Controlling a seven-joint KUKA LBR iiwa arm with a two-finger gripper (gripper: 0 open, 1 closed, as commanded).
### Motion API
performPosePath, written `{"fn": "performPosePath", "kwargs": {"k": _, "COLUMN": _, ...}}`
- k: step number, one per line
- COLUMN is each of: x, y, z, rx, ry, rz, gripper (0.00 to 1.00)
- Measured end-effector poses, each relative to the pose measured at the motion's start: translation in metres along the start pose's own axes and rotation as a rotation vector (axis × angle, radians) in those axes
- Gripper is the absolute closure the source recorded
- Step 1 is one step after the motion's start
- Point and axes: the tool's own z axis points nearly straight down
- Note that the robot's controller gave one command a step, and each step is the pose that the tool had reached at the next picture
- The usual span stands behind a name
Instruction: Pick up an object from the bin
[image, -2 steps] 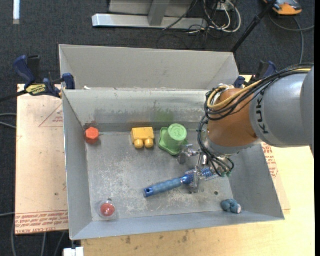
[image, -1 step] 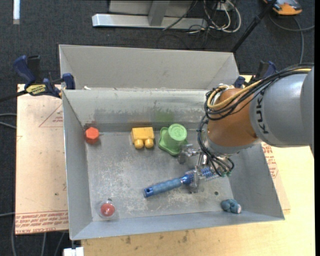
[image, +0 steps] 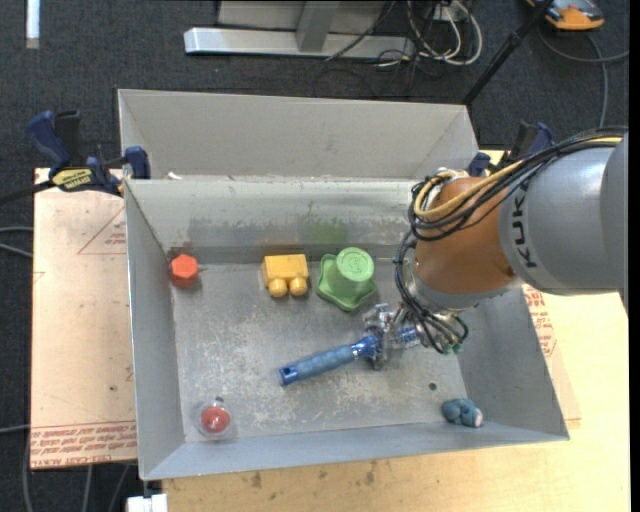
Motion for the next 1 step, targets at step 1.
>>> {"fn": "performPosePath", "kwargs": {"k": 1, "x": -0.0009, "y": 0.0000, "z": -0.0400, "rx": 0.003, "ry": 0.001, "rz": 0.000, "gripper": 1.00}}
